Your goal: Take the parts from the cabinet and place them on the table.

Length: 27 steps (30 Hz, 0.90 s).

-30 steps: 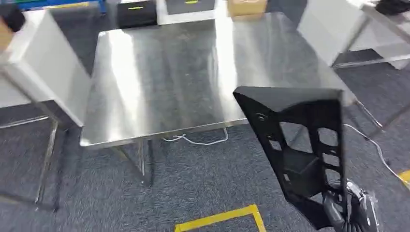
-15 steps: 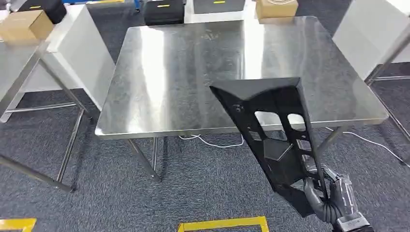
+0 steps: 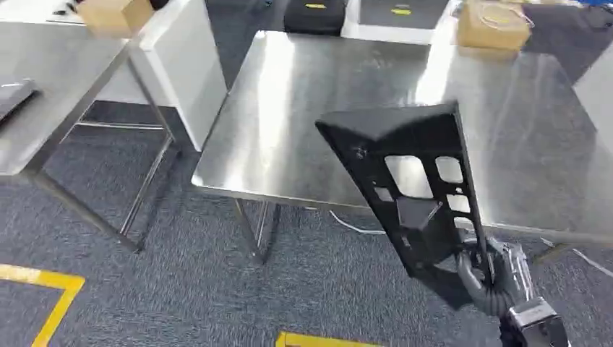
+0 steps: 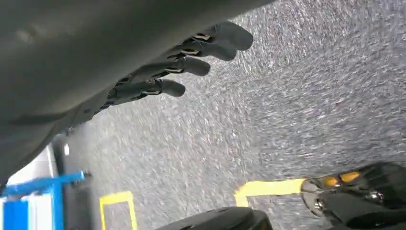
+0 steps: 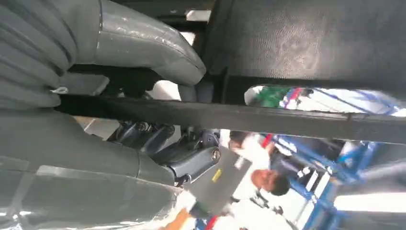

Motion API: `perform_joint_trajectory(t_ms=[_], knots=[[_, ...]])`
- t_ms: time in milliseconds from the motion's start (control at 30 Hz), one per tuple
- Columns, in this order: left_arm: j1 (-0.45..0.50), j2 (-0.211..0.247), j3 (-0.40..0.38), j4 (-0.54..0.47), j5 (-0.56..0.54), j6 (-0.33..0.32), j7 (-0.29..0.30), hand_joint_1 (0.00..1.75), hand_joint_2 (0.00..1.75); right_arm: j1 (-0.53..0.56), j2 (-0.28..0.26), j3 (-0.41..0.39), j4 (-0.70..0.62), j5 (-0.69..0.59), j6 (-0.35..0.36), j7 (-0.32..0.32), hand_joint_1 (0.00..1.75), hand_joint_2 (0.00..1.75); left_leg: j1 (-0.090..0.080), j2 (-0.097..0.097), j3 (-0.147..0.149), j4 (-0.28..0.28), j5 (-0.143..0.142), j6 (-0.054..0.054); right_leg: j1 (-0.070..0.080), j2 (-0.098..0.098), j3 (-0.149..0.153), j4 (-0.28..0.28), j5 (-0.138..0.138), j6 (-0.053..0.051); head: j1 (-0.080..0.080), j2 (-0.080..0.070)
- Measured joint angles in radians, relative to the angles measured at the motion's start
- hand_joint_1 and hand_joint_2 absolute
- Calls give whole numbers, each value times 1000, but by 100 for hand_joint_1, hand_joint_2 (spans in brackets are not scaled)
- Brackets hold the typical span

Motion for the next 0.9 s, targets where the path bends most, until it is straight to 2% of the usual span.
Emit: perform_joint_trajectory(t_ms=[33, 67, 100, 133, 167, 200, 233, 267, 300, 333, 367, 400, 433, 467, 500, 533, 567, 600, 633, 667, 700, 733, 767, 800, 833, 867, 900], knots=[[0, -2, 0, 0, 0, 0, 0, 0, 0, 1, -2, 1, 6, 0, 0, 0, 175, 175, 0, -19, -2, 1, -1, -1, -5, 3, -42, 56, -13, 5, -2, 0], [1, -2, 1, 0, 0, 0, 0, 0, 0, 1, -3, 2, 11, 2, 0, 1, 175, 175, 0, -36, -2, 1, -2, -3, -9, 3, -64, 71, -5, 16, -1, 0], [4, -2, 2, 0, 2, 0, 0, 0, 0, 0, -6, 2, 15, 1, -1, 1, 175, 175, 2, -55, -1, 2, -3, -7, -16, 3, -58, 31, 27, 33, 0, 0], [5, -3, 4, 0, 6, 0, 0, 0, 0, -4, -10, 2, 19, 0, -2, 1, 175, 175, 5, -72, -1, 7, -5, -14, -24, 5, -28, -49, 73, 52, -2, 0], [5, -4, 8, 0, 11, 0, 0, 0, 0, -12, -16, 3, 23, -1, -3, 4, 175, 175, 9, -87, -2, 17, -11, -24, -34, 16, 13, -148, 120, 70, -2, 0], [5, -4, 13, 0, 16, 3, 1, 0, 0, -29, -21, 5, 32, -4, -3, 7, 175, 175, 14, -96, -7, 32, -19, -35, -41, 37, 38, -203, 139, 76, -1, 0], [3, -4, 18, 0, 19, 8, 2, 0, 0, -53, -24, 9, 55, -8, -3, 19, 175, 175, 3, -104, -14, 41, -27, -47, -33, 70, 30, -200, 135, 68, 7, 0], [3, -5, 21, 0, 26, 11, 3, 0, 0, -77, -37, 8, 66, -21, -3, 29, 175, 175, 5, -106, -21, 46, -32, -51, -32, 66, 37, -194, 135, 46, 5, 0], [3, -7, 25, 0, 35, 16, 3, 0, 0, -108, -48, 11, 90, -41, 8, 50, 175, 175, 6, -107, -25, 47, -31, -53, -29, 63, 33, -193, 135, 35, -3, 0], [3, -7, 30, 0, 41, 21, 2, 0, 0, -141, -59, 15, 115, -64, 21, 75, 175, 175, 9, -109, -28, 48, -28, -56, -27, 61, 31, -192, 136, 29, -3, 0], [3, -7, 35, 0, 49, 25, 1, 0, 0, -174, -67, 16, 144, -81, 27, 94, 175, 175, 15, -111, -30, 52, -30, -58, -38, 58, 33, -194, 139, 20, -4, 0], [3, -8, 42, 0, 53, 30, -2, 0, 0, -207, -82, 18, 175, -92, 31, 110, 175, 175, 15, -83, -33, 68, -39, -65, -36, 53, 37, -195, 140, 15, -2, 0], [2, -10, 45, 0, 55, 31, -4, 0, 0, -233, -94, 21, 202, -95, 31, 126, 175, 175, 14, -41, -51, 107, -65, -72, -35, 48, 39, -195, 139, 7, -14, 0], [-1, -10, 46, 0, 55, 31, -6, 0, 0, -264, -111, 24, 236, -94, 28, 143, 175, 175, 19, -10, -92, 185, -105, -79, -31, 42, 40, -195, 138, 5, -15, 0], [-2, -10, 47, 0, 53, 30, -7, 0, 0, -291, -127, 26, 266, -88, 21, 156, 175, 175, 23, 3, -140, 271, -142, -82, -27, 36, 40, -195, 136, 3, -16, 0], [-2, -10, 47, 0, 47, 28, -9, 0, 0, -311, -147, 29, 295, -77, 11, 170, 175, 175, 26, 8, -179, 337, -163, -83, -25, 30, 39, -194, 135, 2, -16, 0], [-2, -10, 47, 0, 45, 24, -10, 0, 0, -332, -167, 32, 321, -66, 1, 183, 175, 175, 27, 11, -203, 371, -162, -84, -23, 22, 40, -194, 134, 0, -16, 0], [-1, -10, 47, 1, 42, 21, -11, 0, 0, -356, -189, 33, 348, -53, -10, 195, 175, 175, 28, 11, -199, 347, -132, -81, -21, 17, 42, -194, 132, -1, -16, 0], [-1, -10, 47, 1, 37, 20, -12, 0, 0, -377, -208, 34, 369, -37, -24, 203, 175, 175, 27, 11, -172, 283, -89, -75, -19, 13, 44, -194, 129, 1, -16, 0], [-1, -10, 47, 1, 35, 16, -15, 0, 0, -396, -237, 36, 392, -6, -52, 212, 175, 175, 25, 11, -128, 192, -42, -66, -16, 10, 47, -195, 129, 1, -17, 0], [-2, -10, 47, 1, 33, 12, -17, 0, 0, -412, -260, 37, 407, 17, -76, 215, 175, 175, 20, 12, -79, 94, 1, -49, -16, 6, 50, -196, 126, 3, -16, 0], [-3, -10, 47, 0, 28, 10, -18, 0, 0, -423, -281, 37, 423, 50, -114, 217, 175, 175, 15, 17, -68, 71, -10, -41, -18, 2, 51, -200, 125, 4, -13, 0], [-2, -10, 47, 0, 27, 9, -18, 0, 0, -437, -306, 35, 434, 89, -159, 223, 175, 175, 9, 17, -66, 62, -6, -34, -13, -1, 50, -204, 125, 10, -14, 0], [-2, -11, 46, 0, 27, 8, -18, 0, 0, -440, -322, 35, 439, 116, -187, 227, 175, 175, 3, 16, -67, 62, -8, -32, -16, -4, 50, -205, 124, 15, -21, 0], [-2, -11, 46, 1, 27, 6, -18, 0, 0, -442, -341, 35, 444, 133, -200, 232, 175, 175, 1, 16, -67, 61, -10, -29, -16, -7, 53, -212, 123, 20, -18, 0], [-2, -11, 47, 0, 27, 6, -18, 0, 0, -447, -357, 35, 447, 142, -202, 233, 175, 175, 0, 15, -59, 45, -8, -23, -10, -9, 61, -223, 126, 26, -21, 0], [-1, -12, 47, 0, 26, 6, -18, 0, 0, -449, -372, 35, 452, 147, -204, 235, 175, 175, 17, 13, -31, 9, 8, -24, -4, -9, 58, -212, 120, 28, -16, 0]])
